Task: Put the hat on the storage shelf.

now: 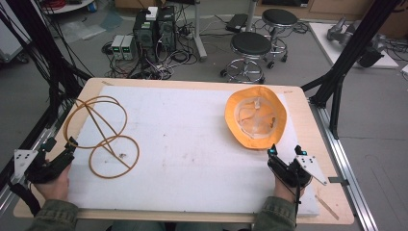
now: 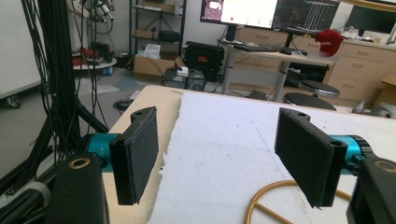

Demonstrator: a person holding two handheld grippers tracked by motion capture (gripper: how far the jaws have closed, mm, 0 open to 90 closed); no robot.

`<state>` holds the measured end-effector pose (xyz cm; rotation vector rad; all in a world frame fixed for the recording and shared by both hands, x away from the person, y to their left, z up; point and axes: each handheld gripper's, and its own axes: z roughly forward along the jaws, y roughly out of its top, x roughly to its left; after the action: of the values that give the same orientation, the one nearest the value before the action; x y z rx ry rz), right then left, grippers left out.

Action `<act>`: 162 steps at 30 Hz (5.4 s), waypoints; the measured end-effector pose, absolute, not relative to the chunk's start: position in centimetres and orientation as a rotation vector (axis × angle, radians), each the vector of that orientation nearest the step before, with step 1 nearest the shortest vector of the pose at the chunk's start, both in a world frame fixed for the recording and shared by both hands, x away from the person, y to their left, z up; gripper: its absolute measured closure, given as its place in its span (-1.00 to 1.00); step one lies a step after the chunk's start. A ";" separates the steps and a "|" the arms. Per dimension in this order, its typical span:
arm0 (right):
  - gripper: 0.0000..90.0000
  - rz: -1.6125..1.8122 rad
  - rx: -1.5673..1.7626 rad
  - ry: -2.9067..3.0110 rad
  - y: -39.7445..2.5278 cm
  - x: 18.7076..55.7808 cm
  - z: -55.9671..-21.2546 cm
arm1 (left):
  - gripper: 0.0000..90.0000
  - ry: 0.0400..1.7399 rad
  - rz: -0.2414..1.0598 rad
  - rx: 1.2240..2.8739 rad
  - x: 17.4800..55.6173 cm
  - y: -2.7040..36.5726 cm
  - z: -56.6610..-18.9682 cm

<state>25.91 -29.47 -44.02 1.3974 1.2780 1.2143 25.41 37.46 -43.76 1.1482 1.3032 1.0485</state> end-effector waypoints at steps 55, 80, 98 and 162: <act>-0.74 1.205 1.317 1.251 -29.6 30.0 -38.3 | -0.31 1.301 1.014 1.150 25.7 37.5 -44.1; -0.74 1.067 1.366 1.365 -29.5 36.6 -36.3 | -0.32 1.270 0.997 1.167 26.4 36.9 -43.9; -0.74 0.933 1.476 1.486 -29.8 39.7 -38.4 | -0.32 1.265 0.979 1.177 26.9 36.7 -44.1; 0.93 1.523 1.317 1.272 -29.6 37.1 -35.2 | -0.33 1.295 0.963 1.152 26.9 37.4 -44.1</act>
<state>37.11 -29.59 -35.15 1.3167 1.2722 1.5225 26.85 37.40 -44.10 1.1523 1.2945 0.9626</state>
